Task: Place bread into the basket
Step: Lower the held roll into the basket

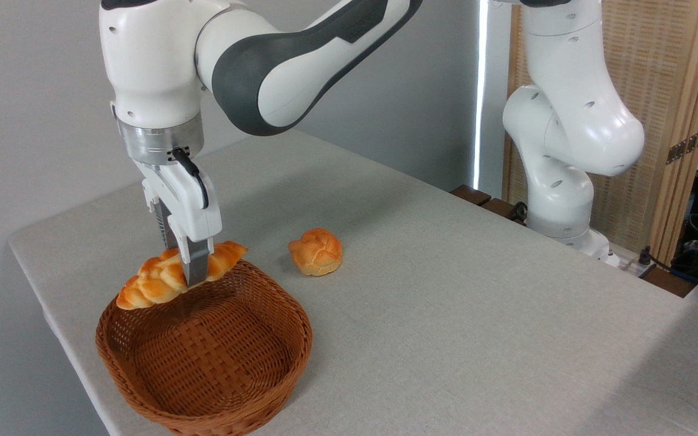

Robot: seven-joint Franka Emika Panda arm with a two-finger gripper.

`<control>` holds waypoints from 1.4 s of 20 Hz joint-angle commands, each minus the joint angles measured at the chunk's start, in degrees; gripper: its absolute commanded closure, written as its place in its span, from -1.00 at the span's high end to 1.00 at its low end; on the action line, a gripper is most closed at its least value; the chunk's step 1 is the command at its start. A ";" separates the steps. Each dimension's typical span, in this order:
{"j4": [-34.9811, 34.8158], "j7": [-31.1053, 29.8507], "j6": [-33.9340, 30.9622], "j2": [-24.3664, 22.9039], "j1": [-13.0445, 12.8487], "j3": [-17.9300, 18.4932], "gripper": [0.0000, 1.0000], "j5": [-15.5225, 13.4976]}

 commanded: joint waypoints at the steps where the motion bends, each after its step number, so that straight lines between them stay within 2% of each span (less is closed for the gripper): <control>1: 0.69 -1.09 0.36 0.03 -0.33 0.28 0.35 1.26; 6: 0.69 -1.09 0.36 0.03 -0.33 0.28 0.51 1.26; 10: 0.69 -1.09 0.36 0.03 -0.33 0.28 0.52 1.26; 13: 0.69 -1.09 0.36 0.03 -0.33 0.37 0.68 1.26; 19: 0.69 -1.09 0.45 0.03 -0.33 0.37 0.72 1.26; 20: 0.69 -1.09 0.45 0.03 -0.33 0.37 0.80 1.26; 21: 0.69 -1.09 0.53 0.12 -0.33 0.37 0.97 1.26; 28: 0.69 -1.09 0.62 0.12 -0.33 0.37 1.00 1.26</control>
